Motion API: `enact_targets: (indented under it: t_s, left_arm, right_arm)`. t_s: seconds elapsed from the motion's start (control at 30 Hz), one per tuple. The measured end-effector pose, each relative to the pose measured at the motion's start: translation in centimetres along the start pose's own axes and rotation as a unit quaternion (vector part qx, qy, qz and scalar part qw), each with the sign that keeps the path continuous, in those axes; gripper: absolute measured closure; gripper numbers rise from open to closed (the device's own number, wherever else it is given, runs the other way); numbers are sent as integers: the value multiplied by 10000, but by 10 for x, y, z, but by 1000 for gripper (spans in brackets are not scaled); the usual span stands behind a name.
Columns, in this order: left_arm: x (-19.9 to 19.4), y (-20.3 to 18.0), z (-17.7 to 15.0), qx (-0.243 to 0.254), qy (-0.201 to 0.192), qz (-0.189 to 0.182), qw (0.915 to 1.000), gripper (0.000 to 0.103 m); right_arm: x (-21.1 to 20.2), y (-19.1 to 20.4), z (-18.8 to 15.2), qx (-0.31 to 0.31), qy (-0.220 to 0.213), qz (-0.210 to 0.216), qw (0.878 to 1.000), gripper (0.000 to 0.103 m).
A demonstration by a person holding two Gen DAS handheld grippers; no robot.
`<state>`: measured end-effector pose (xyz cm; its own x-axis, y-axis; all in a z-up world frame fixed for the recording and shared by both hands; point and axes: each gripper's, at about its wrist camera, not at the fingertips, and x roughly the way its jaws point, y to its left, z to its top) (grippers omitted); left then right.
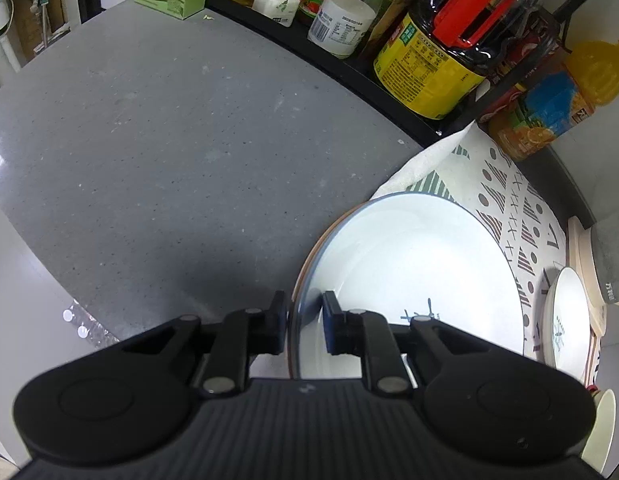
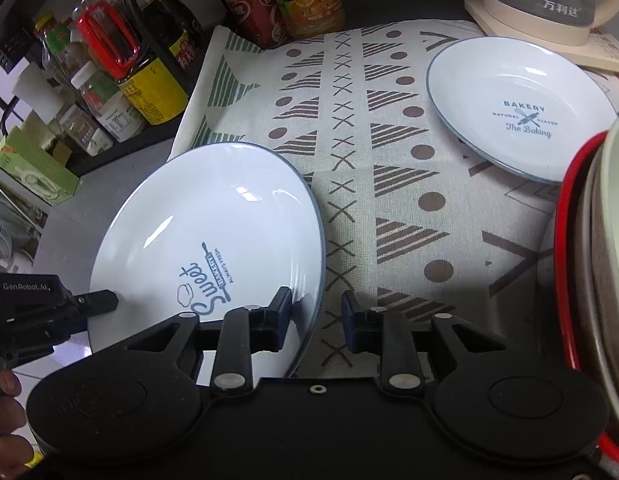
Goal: Organize plates and bowls
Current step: 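Open both grippers to release the 'Sweet' plate onto the flower plate, then move both open grippers to the white 'BAKERY' plate by the kettle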
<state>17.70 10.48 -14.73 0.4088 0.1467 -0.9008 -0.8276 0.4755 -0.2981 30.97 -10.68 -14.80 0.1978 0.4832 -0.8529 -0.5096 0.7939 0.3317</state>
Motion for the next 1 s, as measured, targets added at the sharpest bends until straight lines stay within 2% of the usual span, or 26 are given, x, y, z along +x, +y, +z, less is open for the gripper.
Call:
enact_targets:
  t_s: [0.03,0.1,0.13,0.23,0.27,0.33,0.4,0.47,0.53,0.67,0.83,1.0]
  left_arm:
    - [0,0,1,-2,31,10,10000,86]
    - [0,-2,4,16,103,102,9999,82]
    - [-2,0,5,-34,97,137,9999,81]
    - [-9,0,7,-57,67,376,9993,64]
    - [-10,-1,8,-21,75,439,9990,56]
    - [-13,-2,9,29,54,418,9991,46]
    - [-16,-4,10,80,44,438,9990,31]
    - [-19,-6,11,155,11,585,9982,25]
    - [-21,-7,12,244,-71,675,9974,24]
    - [-25,-8,17,273,-75,609,9977,24]
    - [-36,-14,25,367,-268,508,9977,17]
    - [-36,-22,29,452,-214,405,9979,9]
  right_arm:
    - [0,0,1,-11,23,-23,10000,71]
    - [-3,2,4,-113,31,-121,9999,56]
    - [-5,3,5,-189,2,-126,9997,52]
    - [-15,5,10,-364,-98,-41,9993,39]
    - [-18,5,12,-390,-114,-26,9992,34]
    - [-23,3,14,-411,-152,30,9990,26]
    - [-27,0,14,-382,-207,69,9990,20]
    - [-32,-2,15,-371,-297,63,9989,16]
    - [-36,-3,15,-334,-374,135,9987,15]
    - [-42,6,19,-397,-517,86,9978,11]
    - [-56,19,31,-473,-847,128,9952,7]
    - [-59,21,41,-325,-921,152,9951,7]
